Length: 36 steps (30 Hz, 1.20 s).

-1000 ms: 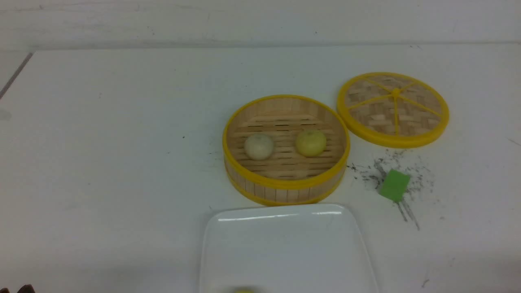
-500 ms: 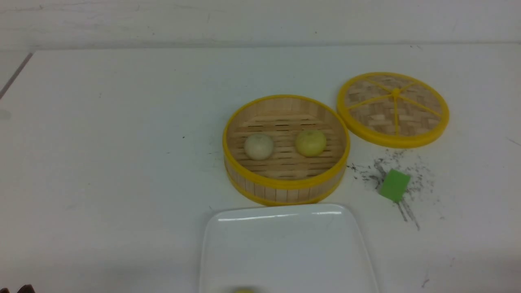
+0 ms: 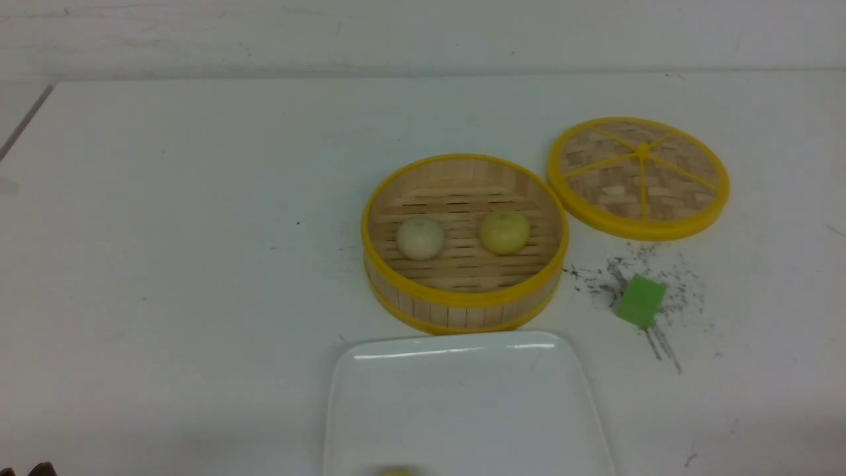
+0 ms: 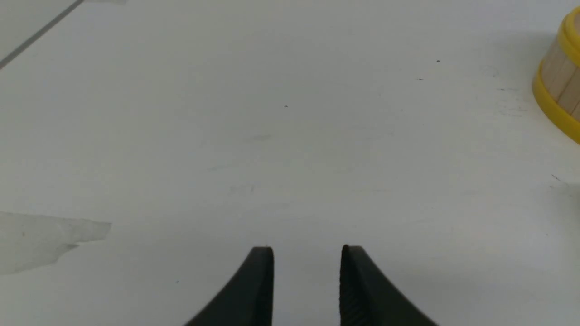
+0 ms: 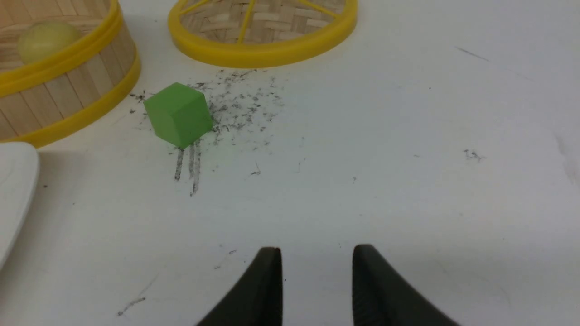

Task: Put the steamed buns into the plate on the white tablecloth.
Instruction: 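Reach toward a bun in the bamboo steamer with the right gripper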

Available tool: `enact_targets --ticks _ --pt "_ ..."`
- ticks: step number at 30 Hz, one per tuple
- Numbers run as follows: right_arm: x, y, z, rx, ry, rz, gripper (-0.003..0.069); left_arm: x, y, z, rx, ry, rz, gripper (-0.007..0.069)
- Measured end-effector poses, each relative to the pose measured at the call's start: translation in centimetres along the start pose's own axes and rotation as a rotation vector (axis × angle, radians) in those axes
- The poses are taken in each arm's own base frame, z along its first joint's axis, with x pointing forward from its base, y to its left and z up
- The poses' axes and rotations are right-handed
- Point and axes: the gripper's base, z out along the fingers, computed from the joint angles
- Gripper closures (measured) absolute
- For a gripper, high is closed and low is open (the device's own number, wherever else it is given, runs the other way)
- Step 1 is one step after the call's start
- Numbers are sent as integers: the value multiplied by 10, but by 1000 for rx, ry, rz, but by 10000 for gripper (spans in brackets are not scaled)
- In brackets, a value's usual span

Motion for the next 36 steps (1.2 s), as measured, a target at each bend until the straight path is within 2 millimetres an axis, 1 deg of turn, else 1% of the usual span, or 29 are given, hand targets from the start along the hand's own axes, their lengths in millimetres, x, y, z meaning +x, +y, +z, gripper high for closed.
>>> enact_targets --ticks 15,19,20,21,22,23,24,26,27,29,31,36 --pt "0 -2 0 20 -3 -47 419 0 0 0 -2 0 4 384" --pt "0 -1 0 15 -2 -21 419 0 -1 0 14 1 -80 384" --pt "0 0 0 -4 -1 65 419 0 -4 0 41 7 -212 384" --pt "0 2 0 -26 2 160 419 0 -5 0 58 13 -296 384" --pt "0 5 0 -55 10 297 419 0 -8 0 86 23 -437 384" --pt "1 6 0 -60 13 320 419 0 -9 0 91 26 -462 384" --pt "1 8 0 -90 23 466 419 0 -12 -1 124 43 -629 384" --pt "1 13 0 -137 46 680 419 0 -16 -1 162 74 -848 384" --pt "1 14 0 -151 53 748 419 0 -17 -1 175 83 -923 384" --pt "0 16 0 -169 58 826 419 0 -18 -1 187 96 -1011 384" --pt "0 17 -1 -183 61 875 419 0 -19 -2 192 100 -1053 384" --pt "-2 17 -1 -192 49 902 419 -6 -19 -2 233 52 -1151 392"
